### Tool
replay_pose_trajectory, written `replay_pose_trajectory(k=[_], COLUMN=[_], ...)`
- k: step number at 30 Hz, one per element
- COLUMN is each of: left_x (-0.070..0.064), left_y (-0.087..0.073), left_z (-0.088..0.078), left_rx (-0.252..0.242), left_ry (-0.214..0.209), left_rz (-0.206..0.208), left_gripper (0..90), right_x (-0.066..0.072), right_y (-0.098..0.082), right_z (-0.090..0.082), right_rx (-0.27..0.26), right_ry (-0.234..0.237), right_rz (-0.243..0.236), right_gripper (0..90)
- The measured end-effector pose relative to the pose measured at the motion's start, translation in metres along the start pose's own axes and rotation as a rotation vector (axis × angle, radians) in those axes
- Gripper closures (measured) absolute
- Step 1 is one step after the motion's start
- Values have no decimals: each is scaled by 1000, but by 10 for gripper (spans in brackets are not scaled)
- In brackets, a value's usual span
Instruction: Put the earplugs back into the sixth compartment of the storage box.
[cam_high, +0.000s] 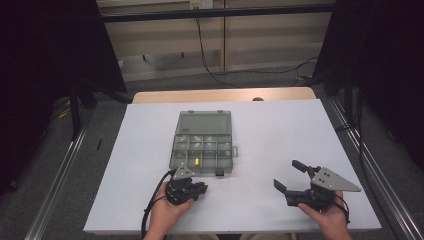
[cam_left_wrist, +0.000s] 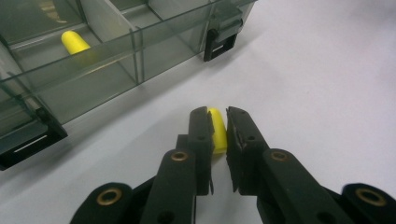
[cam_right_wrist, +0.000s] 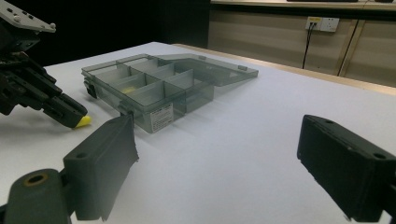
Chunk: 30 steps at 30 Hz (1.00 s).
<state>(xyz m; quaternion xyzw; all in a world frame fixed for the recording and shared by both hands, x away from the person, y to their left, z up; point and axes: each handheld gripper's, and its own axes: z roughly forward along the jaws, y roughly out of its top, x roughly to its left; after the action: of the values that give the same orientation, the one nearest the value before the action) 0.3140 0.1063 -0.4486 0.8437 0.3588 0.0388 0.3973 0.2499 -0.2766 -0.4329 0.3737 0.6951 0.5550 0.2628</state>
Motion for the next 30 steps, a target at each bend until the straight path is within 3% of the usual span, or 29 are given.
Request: replay_pose_trajectory(k=[18,30], left_x=[11,10], left_y=[11,18], left_z=[-19,-24], left_rx=[-47,-55], left_ry=[-18,-26], left_rz=[-19,-15], left_gripper=[807,807], right_x=[2,2], right_y=[0,0], right_z=[1,1], right_rx=[1,0], right_ry=[5,6], right_rz=[-6,-5], right_gripper=[111,111])
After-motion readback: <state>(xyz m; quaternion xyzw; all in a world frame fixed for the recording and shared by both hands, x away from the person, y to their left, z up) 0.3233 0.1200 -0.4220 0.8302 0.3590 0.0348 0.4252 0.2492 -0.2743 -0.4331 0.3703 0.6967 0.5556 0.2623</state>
